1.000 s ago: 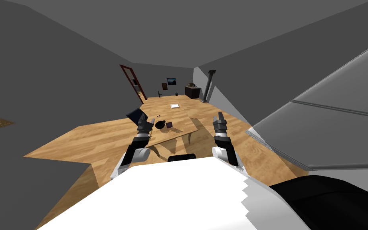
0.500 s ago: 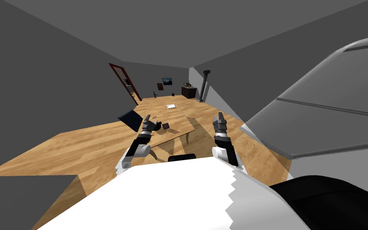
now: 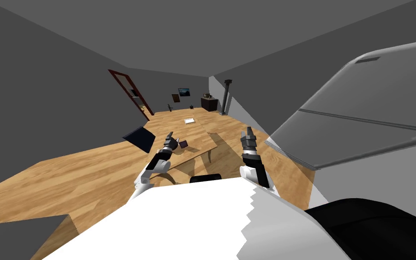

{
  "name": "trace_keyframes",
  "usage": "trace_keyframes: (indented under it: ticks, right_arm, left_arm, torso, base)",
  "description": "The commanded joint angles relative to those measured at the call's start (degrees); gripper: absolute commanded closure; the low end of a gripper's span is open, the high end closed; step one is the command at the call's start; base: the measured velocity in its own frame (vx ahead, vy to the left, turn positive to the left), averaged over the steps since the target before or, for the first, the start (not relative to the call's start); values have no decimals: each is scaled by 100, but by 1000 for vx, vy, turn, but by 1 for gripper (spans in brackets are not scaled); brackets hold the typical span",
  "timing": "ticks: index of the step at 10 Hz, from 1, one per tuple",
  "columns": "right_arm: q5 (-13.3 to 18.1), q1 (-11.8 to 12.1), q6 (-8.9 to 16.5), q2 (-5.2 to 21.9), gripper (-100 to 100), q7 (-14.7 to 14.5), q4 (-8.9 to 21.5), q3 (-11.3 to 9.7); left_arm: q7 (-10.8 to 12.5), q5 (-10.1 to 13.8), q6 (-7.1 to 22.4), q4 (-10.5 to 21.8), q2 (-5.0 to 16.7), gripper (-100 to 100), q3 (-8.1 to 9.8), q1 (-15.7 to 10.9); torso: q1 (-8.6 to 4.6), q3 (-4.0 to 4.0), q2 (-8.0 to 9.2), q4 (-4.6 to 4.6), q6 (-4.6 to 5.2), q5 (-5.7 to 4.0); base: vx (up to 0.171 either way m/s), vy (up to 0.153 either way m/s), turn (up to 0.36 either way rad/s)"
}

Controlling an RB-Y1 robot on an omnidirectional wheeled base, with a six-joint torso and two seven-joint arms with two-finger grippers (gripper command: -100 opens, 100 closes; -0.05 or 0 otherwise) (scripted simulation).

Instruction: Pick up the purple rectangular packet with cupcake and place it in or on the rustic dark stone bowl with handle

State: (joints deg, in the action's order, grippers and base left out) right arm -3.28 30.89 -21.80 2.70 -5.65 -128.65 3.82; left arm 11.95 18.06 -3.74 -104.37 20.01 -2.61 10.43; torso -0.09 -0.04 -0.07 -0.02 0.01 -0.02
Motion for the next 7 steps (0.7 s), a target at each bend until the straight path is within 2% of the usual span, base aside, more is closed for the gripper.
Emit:
trace_keyframes:
  ticks: [1,2,3,4,6,7]
  right_arm:
    - [0,0,0,0,0,0,0,0]
    - [0,1,0,0,0,0,0,1]
    - [0,0,0,0,0,0,0,0]
    - [0,1,0,0,0,0,0,1]
    - [0,1,0,0,0,0,0,1]
    - [0,1,0,0,0,0,0,1]
  left_arm:
    - [35,99,286,-15,91,-100,34,-22]
    - [71,272,432,296,234,-100,31,-205]
    - [71,272,555,296,234,-100,31,-205]
    - [104,449,724,577,372,-100,28,-387]
    - [104,449,885,615,372,-100,28,-387]
    - [133,629,1134,895,507,-100,24,-566]
  torso:
    - [0,0,0,0,0,0]
    - [1,1,2,1,-5,-1]
    - [1,-1,-2,0,-1,0]
    - [2,0,0,0,-5,0]
    - [2,0,0,0,-4,0]
    - [4,3,4,1,-6,0]
  base:
    - [15,-19,-77]
    - [22,-22,-151]
    - [19,-14,-95]
    - [21,-21,-143]
    - [12,-12,-49]
    - [12,-20,-179]
